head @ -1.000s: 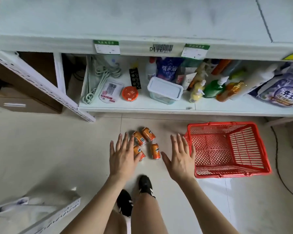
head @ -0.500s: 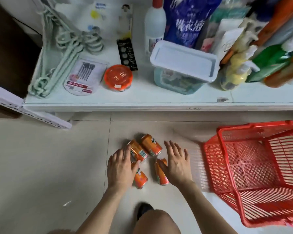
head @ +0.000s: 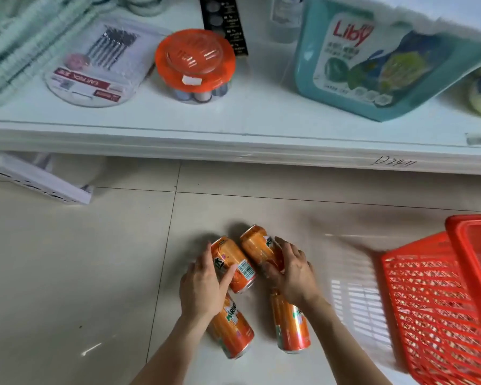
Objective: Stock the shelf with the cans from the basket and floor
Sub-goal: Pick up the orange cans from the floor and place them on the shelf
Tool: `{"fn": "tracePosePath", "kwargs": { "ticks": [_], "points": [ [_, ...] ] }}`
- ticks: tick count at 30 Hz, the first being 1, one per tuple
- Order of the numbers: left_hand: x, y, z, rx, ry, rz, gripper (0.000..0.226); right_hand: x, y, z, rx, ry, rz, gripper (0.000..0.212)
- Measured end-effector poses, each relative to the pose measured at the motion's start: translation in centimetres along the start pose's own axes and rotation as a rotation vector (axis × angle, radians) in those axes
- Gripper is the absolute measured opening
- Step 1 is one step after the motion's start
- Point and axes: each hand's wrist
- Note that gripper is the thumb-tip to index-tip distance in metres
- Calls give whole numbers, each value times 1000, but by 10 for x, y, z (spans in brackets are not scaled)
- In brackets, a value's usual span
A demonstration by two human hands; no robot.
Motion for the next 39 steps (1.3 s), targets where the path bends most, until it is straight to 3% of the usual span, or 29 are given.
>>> {"fn": "tracePosePath", "kwargs": {
  "ticks": [5, 13, 18, 30, 39],
  "points": [
    [7, 25, 4, -136, -319, -147, 92, 3, 20, 0, 32, 283, -31, 64],
    [12, 41, 9, -296, -887, -245, 49, -7, 36, 2, 56, 492, -105, 68],
    [10, 46, 3, -315, -1105, -268, 48, -9, 40, -4, 46, 515, -95, 70],
    [-35, 12, 3, -103, -1174, -302, 67, -26, 3, -30, -66, 793, -47, 62],
    [-112, -65, 22, -83, -1142, -268, 60, -82, -83, -95, -100, 866, -141, 31]
  ]
}}
Point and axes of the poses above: each hand's wrist, its own y-axis towards the middle knuckle, its own x-axis out of the palm, z = x × y, and after that the axes turned 12 degrees about -z, right-handed
